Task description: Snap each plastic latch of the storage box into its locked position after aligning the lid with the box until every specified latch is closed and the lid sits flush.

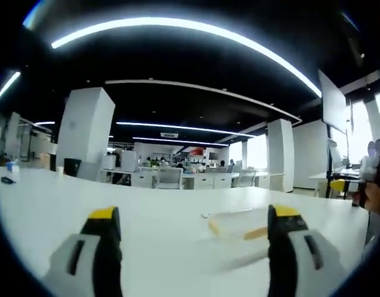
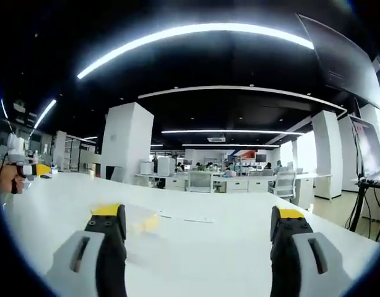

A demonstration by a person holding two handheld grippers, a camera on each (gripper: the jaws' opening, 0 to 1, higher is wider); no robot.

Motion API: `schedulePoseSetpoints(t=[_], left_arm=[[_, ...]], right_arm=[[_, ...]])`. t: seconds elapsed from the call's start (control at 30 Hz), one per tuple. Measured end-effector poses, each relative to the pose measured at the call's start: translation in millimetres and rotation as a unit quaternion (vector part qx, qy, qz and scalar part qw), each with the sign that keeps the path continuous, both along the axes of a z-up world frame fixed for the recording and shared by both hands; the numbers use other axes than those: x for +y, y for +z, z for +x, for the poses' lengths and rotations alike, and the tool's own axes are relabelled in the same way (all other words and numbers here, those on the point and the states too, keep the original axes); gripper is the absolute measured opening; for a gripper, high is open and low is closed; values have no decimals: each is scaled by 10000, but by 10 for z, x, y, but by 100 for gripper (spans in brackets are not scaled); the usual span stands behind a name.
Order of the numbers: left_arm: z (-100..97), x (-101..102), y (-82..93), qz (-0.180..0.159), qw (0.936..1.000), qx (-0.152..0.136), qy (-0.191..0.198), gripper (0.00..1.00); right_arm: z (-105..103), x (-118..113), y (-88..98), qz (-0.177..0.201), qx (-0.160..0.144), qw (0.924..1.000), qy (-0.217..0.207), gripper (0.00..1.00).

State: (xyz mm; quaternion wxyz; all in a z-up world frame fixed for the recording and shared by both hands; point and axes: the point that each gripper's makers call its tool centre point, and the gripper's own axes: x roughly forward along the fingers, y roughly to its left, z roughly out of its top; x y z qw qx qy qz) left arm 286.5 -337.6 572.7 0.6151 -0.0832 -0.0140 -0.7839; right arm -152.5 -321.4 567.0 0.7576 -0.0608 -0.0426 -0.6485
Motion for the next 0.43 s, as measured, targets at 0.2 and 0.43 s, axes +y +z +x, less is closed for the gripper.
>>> schedulePoseSetpoints(t=[0.2,0.43], left_arm=[[15,29,5,2,10000,-49,8,100],[37,94,3,22,10000,-44,55,100]], right_arm=[[-10,43,5,-14,38,10000,-55,100],[-56,101,1,-8,9,9999,-131,100]])
